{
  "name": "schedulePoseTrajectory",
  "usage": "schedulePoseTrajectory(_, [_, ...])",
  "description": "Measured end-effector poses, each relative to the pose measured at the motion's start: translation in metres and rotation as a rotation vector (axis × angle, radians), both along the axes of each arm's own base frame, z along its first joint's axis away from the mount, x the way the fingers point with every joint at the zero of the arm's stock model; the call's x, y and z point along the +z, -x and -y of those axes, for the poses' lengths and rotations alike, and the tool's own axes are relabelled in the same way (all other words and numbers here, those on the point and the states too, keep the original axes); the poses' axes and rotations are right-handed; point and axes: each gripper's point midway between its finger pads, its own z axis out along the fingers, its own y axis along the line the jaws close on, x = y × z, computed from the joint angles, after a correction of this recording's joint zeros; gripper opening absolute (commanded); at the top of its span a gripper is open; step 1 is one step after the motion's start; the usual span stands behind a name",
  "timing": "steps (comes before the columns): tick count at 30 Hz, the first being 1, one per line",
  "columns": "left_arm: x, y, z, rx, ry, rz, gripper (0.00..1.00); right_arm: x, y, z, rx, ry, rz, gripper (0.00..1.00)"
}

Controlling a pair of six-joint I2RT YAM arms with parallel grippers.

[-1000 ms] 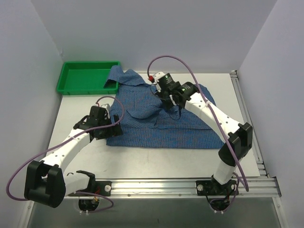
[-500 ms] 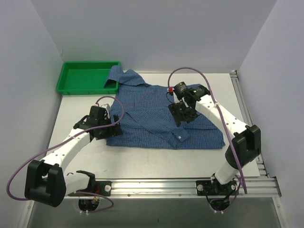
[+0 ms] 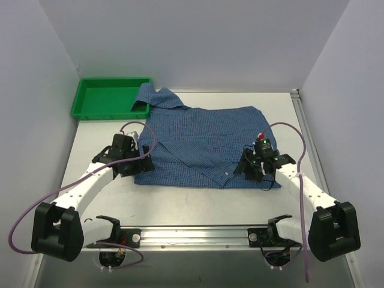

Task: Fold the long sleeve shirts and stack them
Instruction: Fold the shirt

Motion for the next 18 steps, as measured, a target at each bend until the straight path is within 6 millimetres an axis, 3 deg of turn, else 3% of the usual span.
schedulePoseTrajectory(5, [0.0,0.002,0.004,-0.003,0.024,-0.007,0.95,-0.037,0.006,0.002,-0.159,-0.114,-0.013,0.48])
schedulePoseTrajectory(11, [0.004,-0.001,0.019,0.027,0.098,-0.009,0.92,-0.035,-0.021,-0.008,-0.236,-0.224,0.091,0.47])
schedulePoseTrajectory(18, [0.002,-0.018,0.043,0.052,0.148,-0.005,0.92,-0.039,-0.029,-0.005,-0.29,-0.241,0.13,0.47])
